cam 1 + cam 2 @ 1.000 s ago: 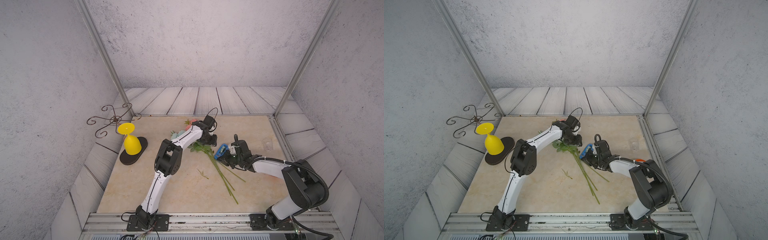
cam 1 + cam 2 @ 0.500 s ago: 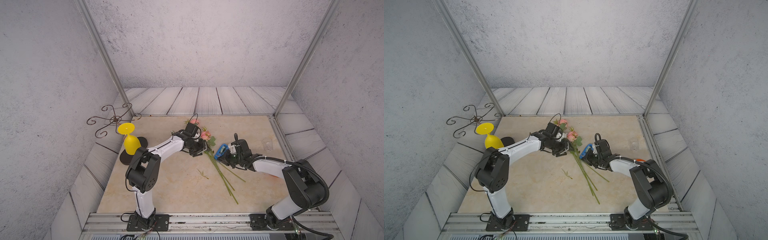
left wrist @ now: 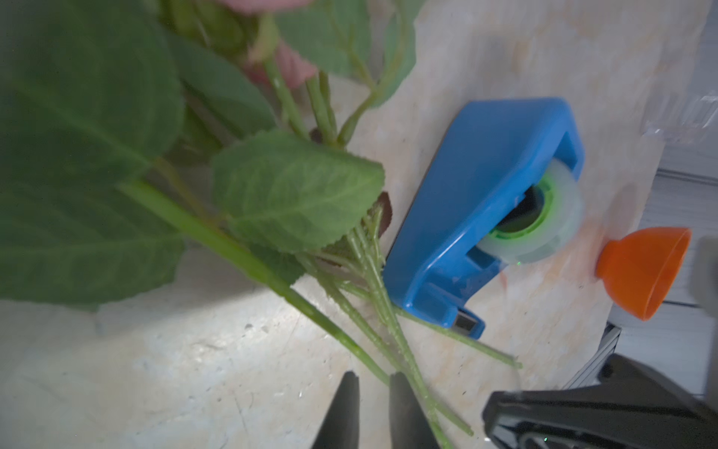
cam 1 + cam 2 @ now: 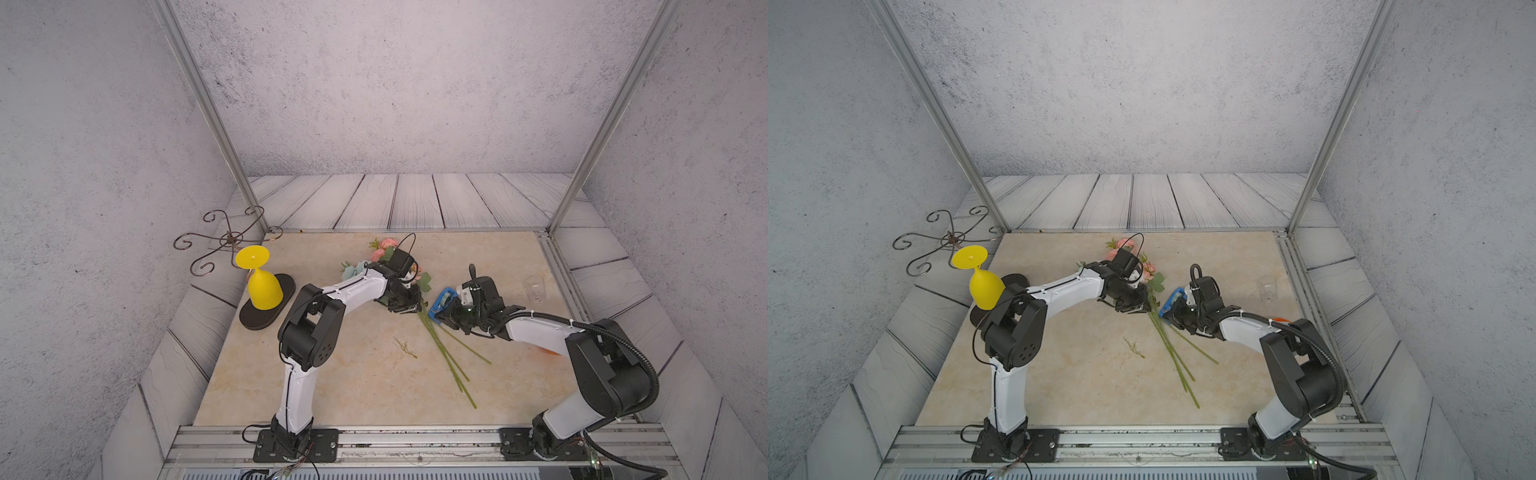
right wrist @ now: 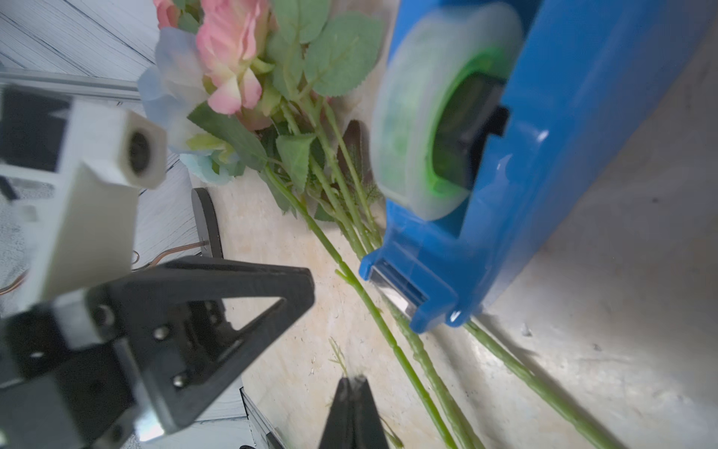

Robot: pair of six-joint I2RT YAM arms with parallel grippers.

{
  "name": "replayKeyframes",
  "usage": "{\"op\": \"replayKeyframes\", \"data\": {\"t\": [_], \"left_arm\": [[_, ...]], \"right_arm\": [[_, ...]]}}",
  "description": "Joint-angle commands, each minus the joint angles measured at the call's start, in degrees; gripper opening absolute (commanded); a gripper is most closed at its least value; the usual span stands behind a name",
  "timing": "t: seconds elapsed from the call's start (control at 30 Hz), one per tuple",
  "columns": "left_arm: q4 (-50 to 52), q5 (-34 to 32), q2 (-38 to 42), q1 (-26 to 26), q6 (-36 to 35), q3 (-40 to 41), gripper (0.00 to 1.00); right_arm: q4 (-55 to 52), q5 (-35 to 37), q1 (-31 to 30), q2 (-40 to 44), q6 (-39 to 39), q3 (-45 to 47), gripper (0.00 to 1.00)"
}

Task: Wrap bouquets with tape
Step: Pull the tape from the tape cutter.

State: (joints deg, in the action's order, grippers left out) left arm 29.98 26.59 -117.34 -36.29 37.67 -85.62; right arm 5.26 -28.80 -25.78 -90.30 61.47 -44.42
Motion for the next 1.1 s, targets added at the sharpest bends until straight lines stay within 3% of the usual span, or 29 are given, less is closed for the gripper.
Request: {"op": "replayKeyframes", "data": {"t": [0.0,0.17,0.4,0.53,0.83,1.07], "left_arm": [[-2.5,1.8,-1.2,-1.9,-0.7,0.5,0.26],[-5.2,4.2,-4.3,-2.4,1.3,-0.6,0.37],[-5.4,2.2,-6.4,-3.0,1.4,0.6,0.37],[-6.8,1.7,-7.4,-3.0,3.1,0.4,0.43],[-10.8,0.8,-8.7,-4.2,9.3,1.8,0.44],[-9.8,-0.8,-9.3,-4.5,9.5,0.3,0.44]], "right_arm": [[-2.4,-1.1,0.4,2.0,-0.8,-2.3,0.04],[-1.9,-1.3,0.4,2.2,-0.2,-1.3,0.04],[-1.5,-2.2,0.4,1.5,-0.3,-1.4,0.05],[-0.9,-2.3,0.5,1.3,0.0,-0.8,0.05],[-2.6,-3.7,0.3,1.0,-1.1,-1.7,0.05],[-4.5,-3.6,0.0,1.7,-1.7,-1.1,0.05]]}}
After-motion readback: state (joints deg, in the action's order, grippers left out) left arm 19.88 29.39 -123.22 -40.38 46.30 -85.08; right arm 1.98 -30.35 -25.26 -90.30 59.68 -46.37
